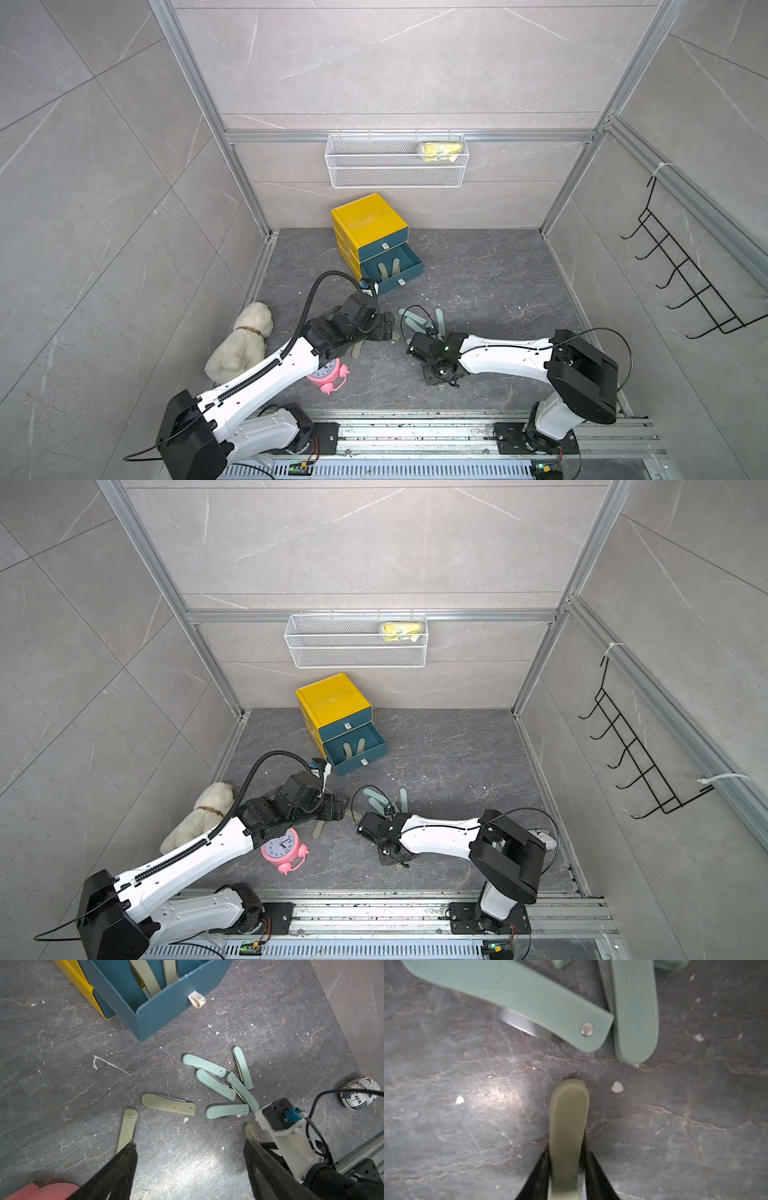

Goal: Place the fruit knives into the drawer by color
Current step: Pick up the fruit knife from the center of the board.

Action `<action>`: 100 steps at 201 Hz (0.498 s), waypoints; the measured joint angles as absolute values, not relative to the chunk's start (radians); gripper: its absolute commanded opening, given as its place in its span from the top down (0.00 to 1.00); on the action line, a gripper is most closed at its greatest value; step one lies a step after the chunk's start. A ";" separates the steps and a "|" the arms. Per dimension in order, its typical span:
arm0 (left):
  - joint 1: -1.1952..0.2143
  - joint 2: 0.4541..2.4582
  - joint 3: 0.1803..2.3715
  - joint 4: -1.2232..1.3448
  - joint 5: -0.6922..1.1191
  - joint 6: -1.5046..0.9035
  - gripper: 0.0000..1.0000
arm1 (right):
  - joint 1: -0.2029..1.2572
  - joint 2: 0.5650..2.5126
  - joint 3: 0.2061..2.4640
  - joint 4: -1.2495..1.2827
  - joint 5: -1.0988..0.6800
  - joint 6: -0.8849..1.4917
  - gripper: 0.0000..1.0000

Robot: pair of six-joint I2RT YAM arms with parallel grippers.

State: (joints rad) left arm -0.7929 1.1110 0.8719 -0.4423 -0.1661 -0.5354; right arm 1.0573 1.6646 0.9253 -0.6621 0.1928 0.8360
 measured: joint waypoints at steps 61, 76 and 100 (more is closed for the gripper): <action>-0.793 1.083 0.869 -0.459 -0.211 -0.535 0.14 | 1.058 1.617 0.885 -0.632 0.235 0.845 0.88; -0.793 1.077 0.864 -0.471 -0.228 -0.535 0.11 | 1.058 1.572 0.883 -0.631 0.258 0.841 0.88; -0.793 1.049 0.836 -0.479 -0.253 -0.543 0.02 | 1.058 1.477 0.926 -0.640 0.299 0.817 0.88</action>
